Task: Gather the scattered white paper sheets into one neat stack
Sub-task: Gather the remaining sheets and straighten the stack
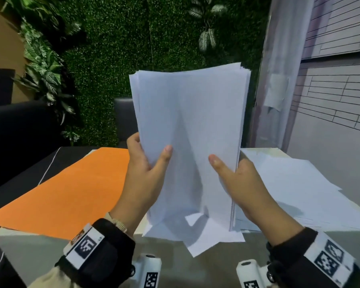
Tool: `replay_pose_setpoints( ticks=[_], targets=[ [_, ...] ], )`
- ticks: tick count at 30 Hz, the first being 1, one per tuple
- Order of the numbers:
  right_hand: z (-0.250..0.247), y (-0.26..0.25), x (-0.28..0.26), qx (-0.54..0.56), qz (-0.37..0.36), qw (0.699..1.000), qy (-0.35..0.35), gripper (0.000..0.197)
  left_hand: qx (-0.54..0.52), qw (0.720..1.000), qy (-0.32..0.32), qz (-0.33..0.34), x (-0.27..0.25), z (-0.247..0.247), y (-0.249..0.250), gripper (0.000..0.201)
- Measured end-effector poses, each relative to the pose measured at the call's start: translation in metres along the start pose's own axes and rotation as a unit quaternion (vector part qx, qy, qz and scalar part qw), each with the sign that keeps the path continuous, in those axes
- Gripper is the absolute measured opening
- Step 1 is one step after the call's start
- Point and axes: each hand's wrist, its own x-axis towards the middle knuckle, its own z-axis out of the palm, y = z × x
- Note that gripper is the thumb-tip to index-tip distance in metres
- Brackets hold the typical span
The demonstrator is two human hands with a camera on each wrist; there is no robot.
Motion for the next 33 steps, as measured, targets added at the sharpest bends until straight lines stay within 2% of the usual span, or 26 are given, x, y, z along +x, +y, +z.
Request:
replay_pose_setpoints(
  ticks=[3, 8, 9, 11, 13, 16, 18, 20, 22, 23, 25, 27, 30, 31, 33],
  targets=[
    [-0.003, 0.015, -0.004, -0.014, 0.049, 0.998, -0.032, 0.030, -0.036, 0.997, -0.026, -0.069, -0.008, -0.004, -0.006, 0.044],
    [0.001, 0.049, -0.013, 0.049, 0.176, 0.982, -0.056, 0.057, -0.162, 0.967, -0.023, -0.195, -0.023, -0.002, -0.020, 0.043],
    [0.001, 0.051, -0.014, 0.059, 0.184, 0.979, -0.061, 0.056, -0.169, 0.960, -0.029, -0.221, -0.026, -0.002, -0.022, 0.041],
    [0.000, 0.049, -0.015, 0.056, 0.161, 0.983, -0.063, 0.031, -0.155, 0.954, -0.046, -0.253, -0.029, -0.002, -0.024, 0.034],
    [-0.002, 0.047, -0.012, 0.046, 0.127, 0.990, -0.049, 0.020, -0.118, 0.963, -0.052, -0.235, -0.026, -0.003, -0.023, 0.026],
    [-0.001, 0.042, -0.009, 0.037, 0.073, 0.996, -0.017, 0.010, -0.078, 0.979, -0.058, -0.181, -0.020, -0.003, -0.019, 0.027],
    [0.001, 0.044, -0.009, 0.041, 0.056, 0.998, -0.006, 0.013, -0.073, 0.981, -0.055, -0.169, -0.020, -0.001, -0.019, 0.028],
    [0.006, 0.050, -0.011, 0.048, 0.077, 0.996, -0.001, 0.020, -0.075, 0.979, -0.055, -0.180, -0.025, 0.002, -0.023, 0.025],
    [0.010, 0.058, -0.013, 0.036, 0.129, 0.991, -0.015, 0.031, -0.074, 0.974, -0.063, -0.205, -0.034, 0.003, -0.030, 0.026],
    [0.010, 0.061, -0.014, 0.029, 0.144, 0.989, -0.027, 0.027, -0.071, 0.972, -0.062, -0.215, -0.036, 0.003, -0.034, 0.025],
    [0.006, 0.059, -0.016, 0.015, 0.139, 0.989, -0.048, 0.008, -0.060, 0.973, -0.052, -0.218, -0.037, -0.002, -0.040, 0.022],
    [-0.002, 0.060, -0.015, 0.008, 0.126, 0.989, -0.074, 0.011, -0.039, 0.975, -0.037, -0.216, -0.034, -0.006, -0.046, 0.019],
    [-0.012, 0.053, -0.015, -0.040, 0.111, 0.989, -0.091, 0.006, -0.021, 0.979, -0.031, -0.200, -0.033, -0.013, -0.052, 0.015],
    [-0.019, 0.052, -0.014, -0.061, 0.107, 0.988, -0.094, 0.015, -0.021, 0.979, -0.034, -0.201, -0.033, -0.016, -0.055, 0.017],
    [-0.039, 0.052, -0.013, -0.074, 0.106, 0.987, -0.093, 0.020, -0.033, 0.976, -0.045, -0.210, -0.035, -0.023, -0.060, 0.018]
  ],
)
